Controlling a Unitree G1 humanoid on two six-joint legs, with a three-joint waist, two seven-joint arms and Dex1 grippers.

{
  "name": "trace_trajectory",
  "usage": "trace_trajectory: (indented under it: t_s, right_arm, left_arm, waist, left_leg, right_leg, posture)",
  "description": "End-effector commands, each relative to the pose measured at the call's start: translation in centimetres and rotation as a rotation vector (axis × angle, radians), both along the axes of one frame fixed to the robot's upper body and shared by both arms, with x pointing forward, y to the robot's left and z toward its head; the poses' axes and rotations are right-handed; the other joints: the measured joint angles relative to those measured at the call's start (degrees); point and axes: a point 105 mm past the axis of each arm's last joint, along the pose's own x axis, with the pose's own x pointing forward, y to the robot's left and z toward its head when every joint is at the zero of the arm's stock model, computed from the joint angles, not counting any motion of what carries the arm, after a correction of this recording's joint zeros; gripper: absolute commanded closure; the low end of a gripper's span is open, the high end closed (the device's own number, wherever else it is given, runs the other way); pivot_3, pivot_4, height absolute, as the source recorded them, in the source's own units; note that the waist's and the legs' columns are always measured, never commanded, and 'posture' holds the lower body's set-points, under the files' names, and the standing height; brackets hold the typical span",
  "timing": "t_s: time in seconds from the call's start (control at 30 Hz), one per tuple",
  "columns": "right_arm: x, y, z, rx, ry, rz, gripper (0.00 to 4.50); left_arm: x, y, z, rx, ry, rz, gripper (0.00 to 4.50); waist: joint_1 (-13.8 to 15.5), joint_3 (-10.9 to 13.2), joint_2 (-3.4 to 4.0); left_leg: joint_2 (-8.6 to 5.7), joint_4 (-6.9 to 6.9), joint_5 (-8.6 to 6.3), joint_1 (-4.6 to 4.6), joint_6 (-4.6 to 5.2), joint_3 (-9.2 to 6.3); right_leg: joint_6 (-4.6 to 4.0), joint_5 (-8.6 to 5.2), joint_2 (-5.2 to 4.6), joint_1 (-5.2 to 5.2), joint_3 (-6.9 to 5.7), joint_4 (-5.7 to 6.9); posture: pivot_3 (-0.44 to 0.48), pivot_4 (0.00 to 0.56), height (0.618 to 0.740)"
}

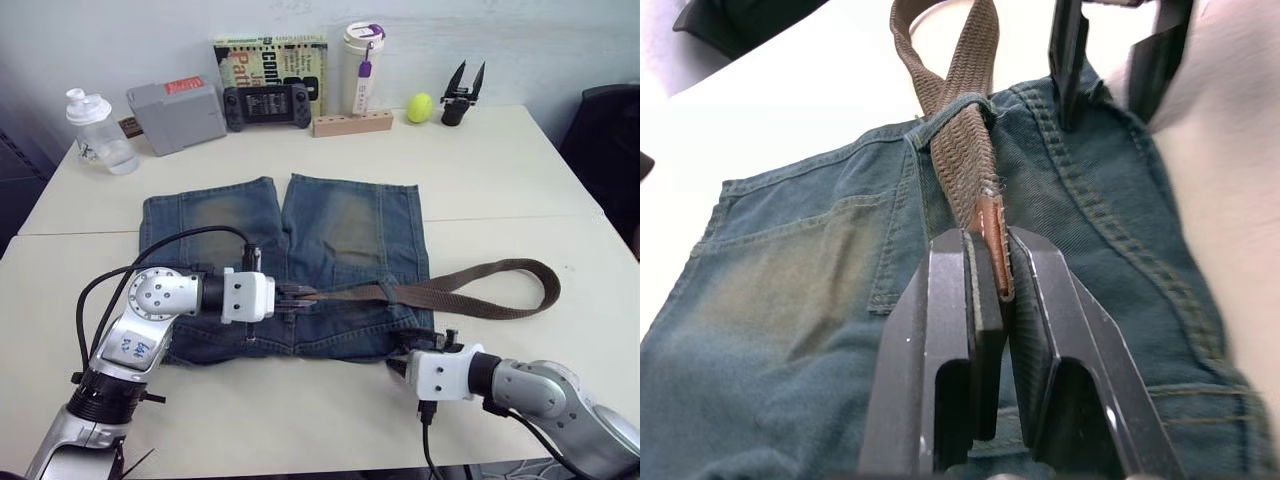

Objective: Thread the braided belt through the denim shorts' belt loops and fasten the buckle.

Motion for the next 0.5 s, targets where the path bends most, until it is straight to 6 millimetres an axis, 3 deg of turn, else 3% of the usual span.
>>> trace_trajectory:
  t_s: [0.03,0.07,0.23,0.5]
  right_arm:
    - [2.9,-5.4,-1.2,-0.104,-0.024,-0.253,4.07]
    - [3.2,-6.5,-1.1,-0.116,-0.030,-0.287,4.46]
    - [4.1,-12.4,-0.3,-0.202,-0.073,-0.427,4.46]
    - [3.2,-13.6,-1.0,-0.188,-0.028,-0.440,4.46]
  left_arm:
    - [-0.5,0.4,0.6,0.006,-0.050,-0.006,4.27]
    - [-0.5,0.4,0.5,0.007,-0.049,-0.005,4.27]
    - [-0.4,0.8,-0.3,0.033,-0.064,0.002,4.27]
    - [-0.2,0.7,-0.7,0.063,-0.144,-0.011,4.27]
  waist:
    - [-0.01,0.00,0.05]
    - [0.13,0.00,0.05]
    - [1.83,0.01,0.07]
    - [2.85,0.02,0.09]
  left_leg:
    - [0.03,0.00,-0.07,0.15,-0.01,-0.08]
    - [0.03,-0.01,-0.11,0.23,-0.01,-0.16]
    - [-0.08,0.16,-0.14,0.09,0.01,-0.49]
    - [-0.15,0.08,-0.15,0.04,0.00,-0.58]
  right_leg:
    - [-0.01,0.00,0.00,0.29,-0.12,-0.21]
    - [-0.01,0.00,-0.01,0.46,-0.21,-0.36]
    - [0.05,0.03,-0.27,0.56,-0.49,-0.41]
    - [0.03,0.02,-0.24,0.58,-0.66,-0.51]
  posture:
    - [0.000,0.150,0.716]
    - [0.000,0.150,0.716]
    - [0.000,0.150,0.716]
    - [0.000,0.150,0.716]
